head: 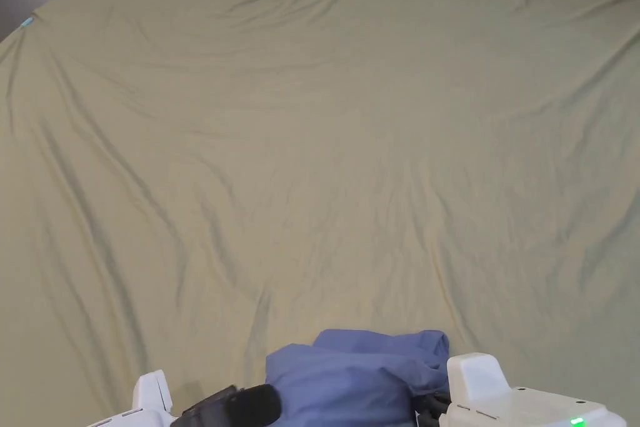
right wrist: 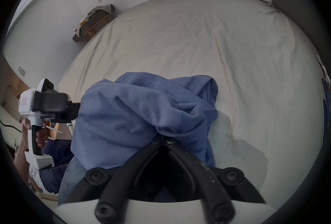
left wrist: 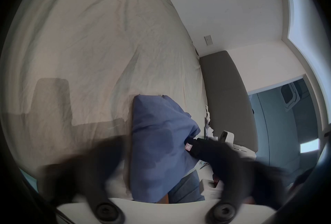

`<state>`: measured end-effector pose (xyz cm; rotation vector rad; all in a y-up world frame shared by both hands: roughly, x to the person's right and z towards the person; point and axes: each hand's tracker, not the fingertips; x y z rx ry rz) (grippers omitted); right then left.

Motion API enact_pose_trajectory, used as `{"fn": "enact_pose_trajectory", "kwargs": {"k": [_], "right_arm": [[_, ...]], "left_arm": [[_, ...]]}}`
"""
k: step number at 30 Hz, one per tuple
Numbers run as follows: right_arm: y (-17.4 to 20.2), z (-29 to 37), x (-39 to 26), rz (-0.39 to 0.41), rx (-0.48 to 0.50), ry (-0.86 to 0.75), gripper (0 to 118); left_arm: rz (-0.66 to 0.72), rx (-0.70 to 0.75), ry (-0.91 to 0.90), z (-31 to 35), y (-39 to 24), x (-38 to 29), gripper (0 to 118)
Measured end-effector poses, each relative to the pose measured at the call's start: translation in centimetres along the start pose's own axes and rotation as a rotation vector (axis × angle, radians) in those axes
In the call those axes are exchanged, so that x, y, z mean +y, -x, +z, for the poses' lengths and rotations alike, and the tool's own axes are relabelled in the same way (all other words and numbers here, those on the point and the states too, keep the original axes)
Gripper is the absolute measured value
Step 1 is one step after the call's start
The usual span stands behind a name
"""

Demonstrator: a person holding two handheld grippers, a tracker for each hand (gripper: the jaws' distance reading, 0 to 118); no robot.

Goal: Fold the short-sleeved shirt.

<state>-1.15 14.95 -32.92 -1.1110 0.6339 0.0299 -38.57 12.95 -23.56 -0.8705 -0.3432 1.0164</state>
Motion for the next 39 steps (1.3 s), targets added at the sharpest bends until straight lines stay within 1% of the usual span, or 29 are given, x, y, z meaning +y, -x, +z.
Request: {"fn": "enact_pose_trajectory", "kwargs": {"k": [1,2,4,7,8,9,10,11,12,13,15,19,21,22,23,25,27,28,30,32,35,36,39], "right_arm": [[0.0,0.0,0.0,0.0,0.001,0.0,0],[0.0,0.0,0.0,-0.001,0.002,0.0,0],[0.0,0.0,0.0,-0.003,0.002,0.0,0],[0.1,0.0,-0.1,-0.003,0.002,-0.003,0],[0.0,0.0,-0.1,-0.005,0.004,-0.003,0],[0.0,0.0,-0.1,-0.007,0.006,-0.004,0],[0.0,0.0,-0.1,-0.009,0.008,-0.004,0],[0.0,0.0,-0.1,-0.01,0.008,-0.004,0],[-0.1,0.0,-0.1,-0.014,0.007,-0.004,0],[-0.2,0.0,-0.1,-0.016,0.013,-0.004,0],[-0.2,0.0,-0.2,-0.02,0.013,-0.004,0],[0.1,0.1,-0.3,-0.009,0.011,-0.009,0],[0.0,0.2,-0.3,-0.012,0.014,-0.013,0],[0.0,0.4,-0.3,-0.023,0.02,-0.018,0],[-0.1,1.0,-0.3,-0.043,0.048,-0.034,0],[-0.4,3.1,-0.3,-0.097,0.071,-0.105,0],[-0.8,5.9,-0.2,-0.074,0.034,-0.172,0],[-1.3,7.5,-0.2,-0.068,0.008,-0.199,0],[-2.7,10.2,-0.3,-0.095,-0.014,-0.247,0],[-4.4,12.8,-0.6,-0.133,-0.056,-0.291,0],[-6.1,15.7,-1.3,-0.151,-0.145,-0.326,0],[-6.5,16.4,-1.6,-0.157,-0.164,-0.337,0],[-7.6,17.9,-2.4,-0.182,-0.218,-0.341,0]], "left_arm": [[-0.011,0.0,-0.007,0.4,0.5,-0.4,114],[0.005,-0.024,0.003,-0.3,0.4,-0.2,116],[0.028,-0.02,0.056,-1.3,0.4,-0.7,118],[-0.011,0.018,0.125,-3.3,0.2,-0.7,118],[-0.02,-0.002,0.121,-3.8,-0.1,-0.8,118],[-0.043,-0.049,0.113,-4.0,-0.6,-0.7,110],[-0.041,-0.07,0.111,-4.3,-1.1,-0.6,80],[-0.033,-0.058,0.116,-4.7,-1.5,-0.6,23],[-0.053,-0.023,0.113,-4.8,-1.6,-0.7,15],[-0.099,0.049,0.102,-4.9,-1.3,-0.7,15],[-0.02,-0.018,0.137,-4.7,-1.0,-0.4,15],[-0.063,0.012,0.13,-4.6,-1.2,-0.3,15],[-0.052,0.005,0.132,-4.5,-1.3,-0.2,15],[-0.058,0.008,0.141,-4.5,-1.3,0.0,15],[-0.071,0.022,0.141,-4.3,-1.5,0.4,15],[-0.089,0.042,0.15,-3.3,-1.5,1.3,15],[-0.125,0.091,0.153,-1.6,-1.2,2.7,15],[-0.121,0.12,0.147,-0.6,-0.8,3.7,15],[-0.136,0.191,0.147,1.8,0.1,5.9,15],[-0.14,0.275,0.146,4.7,1.1,8.4,15],[-0.109,0.395,0.123,9.1,2.7,11.7,15],[-0.087,0.416,0.121,10.4,3.3,12.6,15],[-0.072,0.551,0.076,13.8,4.3,14.8,15]]}}
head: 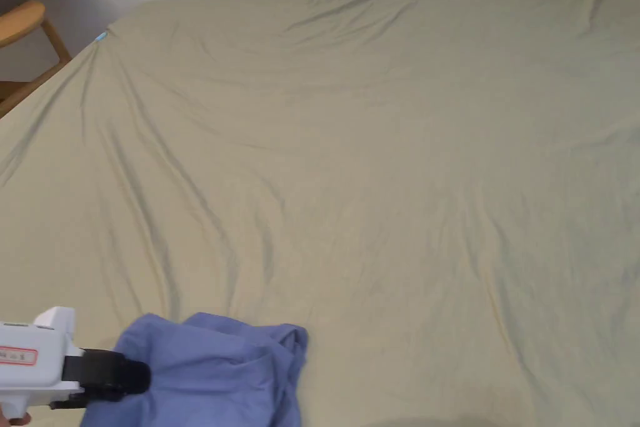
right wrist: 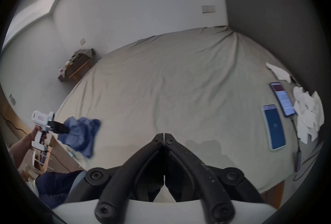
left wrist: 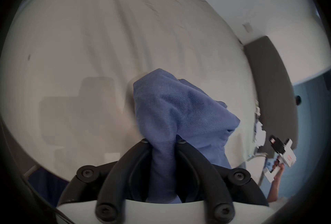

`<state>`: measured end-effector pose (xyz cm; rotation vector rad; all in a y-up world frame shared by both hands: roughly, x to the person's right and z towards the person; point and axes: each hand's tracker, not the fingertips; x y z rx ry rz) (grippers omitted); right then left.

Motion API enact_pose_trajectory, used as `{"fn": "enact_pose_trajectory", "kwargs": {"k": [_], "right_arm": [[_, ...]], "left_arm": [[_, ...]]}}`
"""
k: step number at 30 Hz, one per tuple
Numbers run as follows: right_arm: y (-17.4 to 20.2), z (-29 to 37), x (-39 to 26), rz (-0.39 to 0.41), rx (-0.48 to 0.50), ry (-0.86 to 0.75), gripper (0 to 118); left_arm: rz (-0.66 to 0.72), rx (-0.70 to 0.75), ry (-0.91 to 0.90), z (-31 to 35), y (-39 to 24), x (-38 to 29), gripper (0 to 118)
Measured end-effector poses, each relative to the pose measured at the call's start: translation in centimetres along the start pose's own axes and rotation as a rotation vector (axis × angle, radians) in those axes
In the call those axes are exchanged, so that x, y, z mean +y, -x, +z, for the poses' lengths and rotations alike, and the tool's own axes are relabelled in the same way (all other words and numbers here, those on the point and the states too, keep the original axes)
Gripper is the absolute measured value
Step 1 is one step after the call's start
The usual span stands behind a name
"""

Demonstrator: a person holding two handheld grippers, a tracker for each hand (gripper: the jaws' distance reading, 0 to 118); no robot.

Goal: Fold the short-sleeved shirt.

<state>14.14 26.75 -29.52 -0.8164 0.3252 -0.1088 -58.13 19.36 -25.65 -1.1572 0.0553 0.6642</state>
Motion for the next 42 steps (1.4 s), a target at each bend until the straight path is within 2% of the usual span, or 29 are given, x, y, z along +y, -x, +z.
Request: {"fn": "enact_pose_trajectory", "kwargs": {"k": [7,14,19,20,21,22,23,24,25,27,30,33,34,35,36,37,38,40,42], "right_arm": [[-1.9,1.6,-0.4,-0.036,-0.067,-0.019,0],[-2.1,1.7,-0.4,-0.035,-0.081,-0.026,0],[-1.8,1.5,-0.4,-0.025,-0.072,-0.028,0],[-1.7,1.5,-0.4,-0.028,-0.068,-0.029,0],[-1.5,1.5,-0.3,-0.032,-0.066,-0.03,0],[-1.5,1.5,-0.4,-0.035,-0.061,-0.033,0],[-1.4,1.7,-0.4,-0.036,-0.061,-0.038,0],[-1.4,1.8,-0.4,-0.035,-0.063,-0.044,0],[-1.4,2.0,-0.3,-0.033,-0.069,-0.051,0],[-1.4,2.4,-0.2,-0.032,-0.076,-0.069,0],[-1.1,3.1,0.1,-0.035,-0.071,-0.1,0],[-0.8,3.5,0.3,-0.04,-0.085,-0.122,0],[-0.9,3.6,0.3,-0.046,-0.084,-0.131,0],[-1.0,3.8,0.3,-0.058,-0.082,-0.138,0],[-1.0,4.1,0.4,-0.063,-0.079,-0.145,0],[-1.0,4.5,0.5,-0.062,-0.078,-0.154,0],[-1.0,4.9,0.6,-0.058,-0.085,-0.164,0],[-1.1,5.6,0.7,-0.057,-0.093,-0.182,0],[-1.4,6.5,0.9,-0.075,-0.097,-0.215,0]], "left_arm": [[0.117,0.168,-0.053,2.4,4.8,1.4,15],[0.19,0.183,-0.054,-0.2,3.8,-0.8,15],[0.182,0.181,-0.074,0.4,3.4,-1.3,15],[0.142,0.198,-0.09,0.6,3.2,-1.4,22],[0.101,0.227,-0.105,0.9,2.7,-1.6,41],[0.06,0.288,-0.114,1.4,1.7,-2.0,84],[0.014,0.33,-0.128,2.1,0.1,-2.6,112],[-0.05,0.302,-0.19,3.0,-1.3,-3.4,118],[-0.157,0.237,-0.327,4.9,-3.6,-4.5,115],[-0.252,0.177,-0.499,7.0,-8.1,-6.6,115],[-0.401,0.151,-0.592,7.8,-14.1,-9.0,118],[-0.422,0.111,-0.663,5.7,-18.3,-10.7,118],[-0.41,0.085,-0.65,4.7,-19.3,-11.1,116],[-0.399,0.053,-0.596,3.8,-20.3,-11.4,100],[-0.346,0.003,-0.576,2.9,-19.9,-11.1,64],[-0.332,-0.041,-0.597,2.5,-20.2,-11.5,0],[-0.328,-0.041,-0.624,2.0,-20.7,-11.9,0],[-0.382,0.058,-0.636,1.1,-21.6,-11.7,0],[-0.374,0.013,-0.61,0.7,-22.0,-11.7,0]]}}
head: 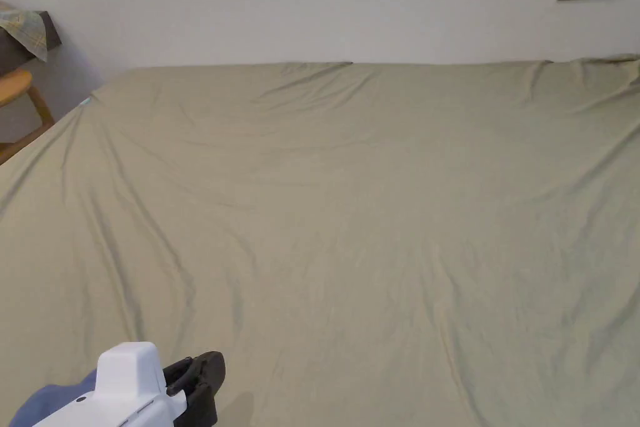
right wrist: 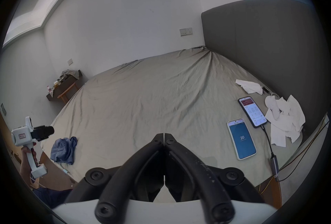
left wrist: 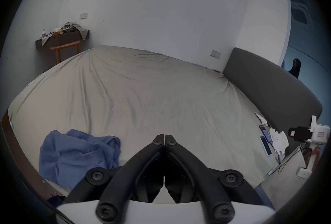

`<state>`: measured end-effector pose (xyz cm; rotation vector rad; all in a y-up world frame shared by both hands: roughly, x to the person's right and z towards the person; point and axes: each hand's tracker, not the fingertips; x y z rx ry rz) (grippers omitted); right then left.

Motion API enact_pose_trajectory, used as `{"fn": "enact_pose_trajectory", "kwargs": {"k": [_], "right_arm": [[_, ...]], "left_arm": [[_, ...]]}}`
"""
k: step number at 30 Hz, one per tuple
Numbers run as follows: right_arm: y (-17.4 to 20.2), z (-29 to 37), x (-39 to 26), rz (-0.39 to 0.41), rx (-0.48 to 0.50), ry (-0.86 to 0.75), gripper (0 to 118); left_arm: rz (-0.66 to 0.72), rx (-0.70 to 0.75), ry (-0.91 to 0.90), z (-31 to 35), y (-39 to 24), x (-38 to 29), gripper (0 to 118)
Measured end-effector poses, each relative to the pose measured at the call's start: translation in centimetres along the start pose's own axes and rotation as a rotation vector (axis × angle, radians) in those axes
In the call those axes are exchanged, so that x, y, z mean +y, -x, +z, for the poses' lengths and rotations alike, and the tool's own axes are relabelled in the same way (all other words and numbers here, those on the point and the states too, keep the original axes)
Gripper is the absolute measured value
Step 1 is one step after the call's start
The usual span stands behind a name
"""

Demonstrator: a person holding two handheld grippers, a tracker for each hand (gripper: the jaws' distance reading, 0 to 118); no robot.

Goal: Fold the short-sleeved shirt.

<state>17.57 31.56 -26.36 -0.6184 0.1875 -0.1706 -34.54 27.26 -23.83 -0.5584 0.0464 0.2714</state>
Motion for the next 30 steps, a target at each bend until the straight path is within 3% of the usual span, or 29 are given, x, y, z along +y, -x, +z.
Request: {"fn": "enact_pose_trajectory", "kwargs": {"k": [3,8,14,18,30], "right_arm": [[0.1,2.2,1.1,-0.009,-0.024,-0.119,0],[2.1,8.7,4.5,0.069,-0.055,-0.371,0],[4.7,15.8,7.0,0.143,-0.05,-0.613,0],[4.7,17.9,7.5,0.134,-0.013,-0.683,0],[3.0,17.9,7.3,0.124,0.014,-0.737,0]], "left_arm": [[-0.058,0.015,-0.135,3.0,-2.6,1.1,0],[-0.159,0.081,-0.373,11.5,-6.1,5.6,0],[-0.13,0.103,-0.586,19.3,-8.6,8.9,0],[-0.201,0.169,-0.663,22.7,-10.3,10.0,0],[-0.156,0.209,-0.697,25.4,-10.4,10.7,0]]}}
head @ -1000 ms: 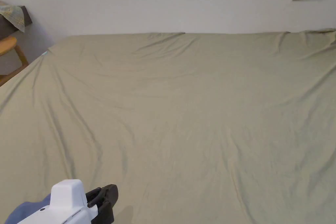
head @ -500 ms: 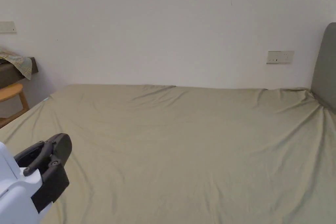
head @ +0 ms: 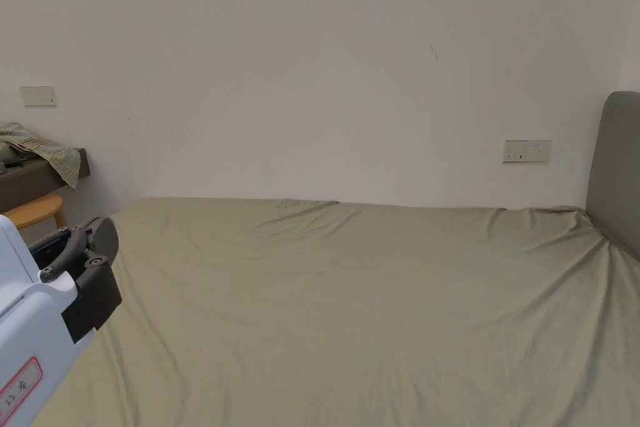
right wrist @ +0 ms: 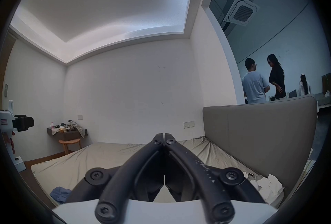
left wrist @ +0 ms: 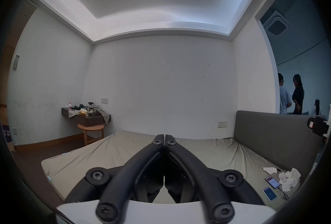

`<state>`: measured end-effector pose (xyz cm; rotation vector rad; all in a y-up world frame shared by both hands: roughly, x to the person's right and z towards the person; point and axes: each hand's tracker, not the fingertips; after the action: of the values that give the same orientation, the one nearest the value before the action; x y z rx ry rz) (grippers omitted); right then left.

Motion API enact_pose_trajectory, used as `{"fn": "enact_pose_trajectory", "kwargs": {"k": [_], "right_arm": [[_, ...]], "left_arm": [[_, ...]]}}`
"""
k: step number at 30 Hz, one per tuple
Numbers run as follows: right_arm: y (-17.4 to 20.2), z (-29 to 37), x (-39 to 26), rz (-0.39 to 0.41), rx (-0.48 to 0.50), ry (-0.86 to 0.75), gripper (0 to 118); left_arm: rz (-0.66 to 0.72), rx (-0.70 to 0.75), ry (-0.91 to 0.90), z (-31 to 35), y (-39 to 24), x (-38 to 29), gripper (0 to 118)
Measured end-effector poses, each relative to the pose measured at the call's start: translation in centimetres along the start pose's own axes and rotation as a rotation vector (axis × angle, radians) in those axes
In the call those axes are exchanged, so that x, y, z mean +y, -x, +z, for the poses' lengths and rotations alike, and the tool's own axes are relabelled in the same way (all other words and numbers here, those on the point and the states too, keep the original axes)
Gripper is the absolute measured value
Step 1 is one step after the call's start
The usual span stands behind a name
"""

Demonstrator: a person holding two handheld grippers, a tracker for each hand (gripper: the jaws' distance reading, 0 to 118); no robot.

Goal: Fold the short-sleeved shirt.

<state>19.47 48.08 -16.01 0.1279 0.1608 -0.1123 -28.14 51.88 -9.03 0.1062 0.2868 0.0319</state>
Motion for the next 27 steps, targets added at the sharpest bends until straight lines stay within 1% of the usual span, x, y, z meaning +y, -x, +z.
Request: {"fn": "enact_pose_trajectory", "kwargs": {"k": [8,27], "right_arm": [[-0.5,-0.2,-0.8,0.001,-0.003,0.012,0],[-0.3,0.1,-0.2,0.014,-0.008,0.023,0]], "left_arm": [[0.003,0.006,0.003,0.0,0.3,-0.2,0],[-0.005,0.005,0.033,-0.9,0.1,-1.0,0]]}}
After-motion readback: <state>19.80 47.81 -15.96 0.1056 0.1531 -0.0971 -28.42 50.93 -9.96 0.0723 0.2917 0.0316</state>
